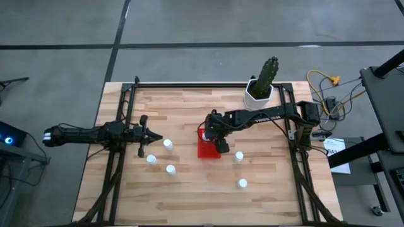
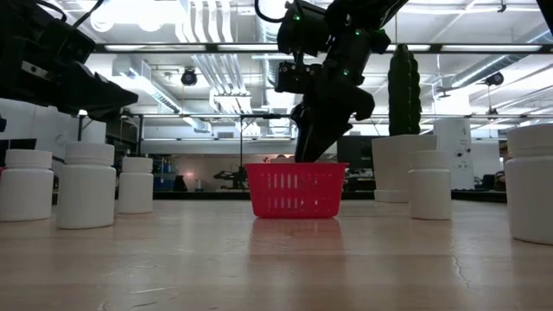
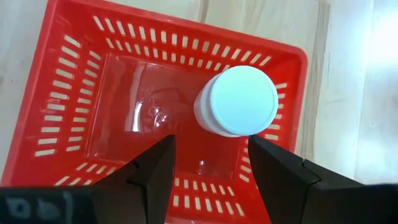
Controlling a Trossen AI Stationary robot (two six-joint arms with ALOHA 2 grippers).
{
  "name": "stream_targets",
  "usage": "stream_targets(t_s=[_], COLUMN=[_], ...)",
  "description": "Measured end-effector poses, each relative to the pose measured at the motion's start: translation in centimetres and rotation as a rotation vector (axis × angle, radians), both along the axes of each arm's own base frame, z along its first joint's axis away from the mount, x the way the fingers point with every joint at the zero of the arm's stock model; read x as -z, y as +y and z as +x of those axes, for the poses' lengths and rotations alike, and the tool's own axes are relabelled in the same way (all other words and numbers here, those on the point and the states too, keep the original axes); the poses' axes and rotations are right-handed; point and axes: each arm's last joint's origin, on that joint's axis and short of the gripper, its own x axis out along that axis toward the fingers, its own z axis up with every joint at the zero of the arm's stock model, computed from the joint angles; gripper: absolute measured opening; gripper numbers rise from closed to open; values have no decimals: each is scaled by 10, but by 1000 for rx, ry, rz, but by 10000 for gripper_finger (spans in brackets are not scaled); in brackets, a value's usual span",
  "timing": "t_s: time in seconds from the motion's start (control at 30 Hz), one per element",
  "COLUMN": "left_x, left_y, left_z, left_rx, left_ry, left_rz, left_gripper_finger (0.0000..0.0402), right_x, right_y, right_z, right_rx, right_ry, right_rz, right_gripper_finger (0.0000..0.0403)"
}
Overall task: Pick and place pill bottles into a basket
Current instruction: Put the white pill bottle into the red bin
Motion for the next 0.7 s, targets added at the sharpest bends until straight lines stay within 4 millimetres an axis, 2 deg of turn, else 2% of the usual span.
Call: stream_targets(t_s=[0.33,0.7], left_x=[0,0], left_y=[0,0], left_z=[0,0], left_rx=[0,0], left_ry=[0,0], left_rz=[0,0], left_gripper_finger=[2,2], right_x=[3,2], right_y=[0,2], right_z=[-6,-4], right_rx=[16,-40], right_ry=[66,38], right_rz=[13,51], right_gripper_finger=[192,192])
